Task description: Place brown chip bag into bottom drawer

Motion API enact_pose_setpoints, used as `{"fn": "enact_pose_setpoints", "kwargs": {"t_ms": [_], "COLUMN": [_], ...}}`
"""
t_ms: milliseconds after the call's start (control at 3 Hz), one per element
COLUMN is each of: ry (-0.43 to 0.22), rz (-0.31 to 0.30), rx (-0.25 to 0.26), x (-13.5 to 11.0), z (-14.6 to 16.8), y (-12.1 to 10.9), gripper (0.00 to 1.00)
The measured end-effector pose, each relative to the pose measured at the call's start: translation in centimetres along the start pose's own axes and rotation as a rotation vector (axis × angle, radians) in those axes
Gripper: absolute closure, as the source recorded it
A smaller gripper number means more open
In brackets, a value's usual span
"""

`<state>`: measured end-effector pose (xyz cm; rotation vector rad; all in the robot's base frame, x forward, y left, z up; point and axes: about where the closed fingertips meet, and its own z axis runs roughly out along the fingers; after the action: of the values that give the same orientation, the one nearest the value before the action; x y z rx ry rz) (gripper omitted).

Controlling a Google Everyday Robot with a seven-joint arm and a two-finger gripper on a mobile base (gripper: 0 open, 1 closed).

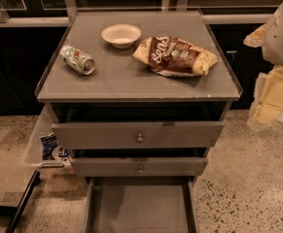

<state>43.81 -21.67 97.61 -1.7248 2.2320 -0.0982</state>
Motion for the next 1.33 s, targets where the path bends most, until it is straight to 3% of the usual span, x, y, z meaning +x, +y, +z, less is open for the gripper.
{"fn": "enact_pose_setpoints", "kwargs": {"t_ms": [667, 1333], "ry": [-0.025, -0.128], "rz": [-0.011, -0.038], "rx": [0.005, 0.048], "x": [-0.7, -3.4], "z": [0.7, 3.2], "y": [-1.0, -7.7], "gripper": [0.00, 0.00]}}
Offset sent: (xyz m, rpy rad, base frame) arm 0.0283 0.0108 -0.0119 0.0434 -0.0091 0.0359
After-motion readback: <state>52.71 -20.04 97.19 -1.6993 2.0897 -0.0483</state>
